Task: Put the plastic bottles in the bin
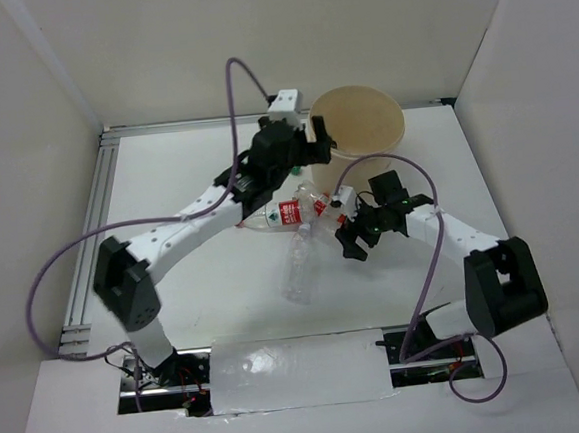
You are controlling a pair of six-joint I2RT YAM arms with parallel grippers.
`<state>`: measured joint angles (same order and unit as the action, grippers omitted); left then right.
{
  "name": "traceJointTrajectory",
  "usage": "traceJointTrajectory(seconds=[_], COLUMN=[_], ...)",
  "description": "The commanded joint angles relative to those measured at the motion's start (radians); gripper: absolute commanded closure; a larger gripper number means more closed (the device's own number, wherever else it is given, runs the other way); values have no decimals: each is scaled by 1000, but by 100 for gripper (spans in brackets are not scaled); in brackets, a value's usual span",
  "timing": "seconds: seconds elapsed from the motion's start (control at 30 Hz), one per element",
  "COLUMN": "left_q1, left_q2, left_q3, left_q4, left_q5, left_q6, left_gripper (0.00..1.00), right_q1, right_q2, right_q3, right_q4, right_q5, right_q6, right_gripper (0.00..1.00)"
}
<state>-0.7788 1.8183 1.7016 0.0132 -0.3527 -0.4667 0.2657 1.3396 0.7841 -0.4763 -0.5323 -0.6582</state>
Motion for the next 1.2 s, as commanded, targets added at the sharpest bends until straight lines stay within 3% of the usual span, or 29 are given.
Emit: traceJointTrajectory(seconds=[0.0,0.1,0.13,0.23,0.3,0.43,0.57,0.67,0.73,0.87,1.1,1.13,1.17], left_q1=[-5,18,18,27,27,59,116,177,225,294,320,320,331], left_q2=[-260,-382,-449,-533,-600,-654,-654,-617,-588,-518,-351,-332,-298], left_q3=[-300,-483,-581,-719,-770,-841,-873,-864,-852,-843,-723,-712,-703], left_q4=[16,-90,-111,-191,-226,-304,-318,-309,-309,-247,-213,-199,-185], left_q5=[-60,-60,-60,-51,-51,-51,20,105,177,311,366,366,366], left_q6=[19,-129,-171,-337,-416,-660,-774,-835,-855,-914,-938,-938,-938], left_gripper=[0,0,0,0,0,0,0,0,0,0,0,0,0], right_q1=[44,72,72,72,72,63,53,53,53,32,-58,-69,-80], right_q2=[73,144,144,92,6,-147,-263,-295,-304,-223,17,45,73], right_q3=[4,13,14,14,23,124,243,323,351,417,555,576,598], right_q4=[123,137,124,82,9,-125,-150,-36,124,350,443,443,424], right_q5=[115,170,170,170,147,101,58,46,110,259,267,255,224], right_q6=[70,92,92,62,34,-49,-58,43,112,248,249,259,259], right_gripper=[7,18,33,67,72,72,74,74,72,70,62,58,42])
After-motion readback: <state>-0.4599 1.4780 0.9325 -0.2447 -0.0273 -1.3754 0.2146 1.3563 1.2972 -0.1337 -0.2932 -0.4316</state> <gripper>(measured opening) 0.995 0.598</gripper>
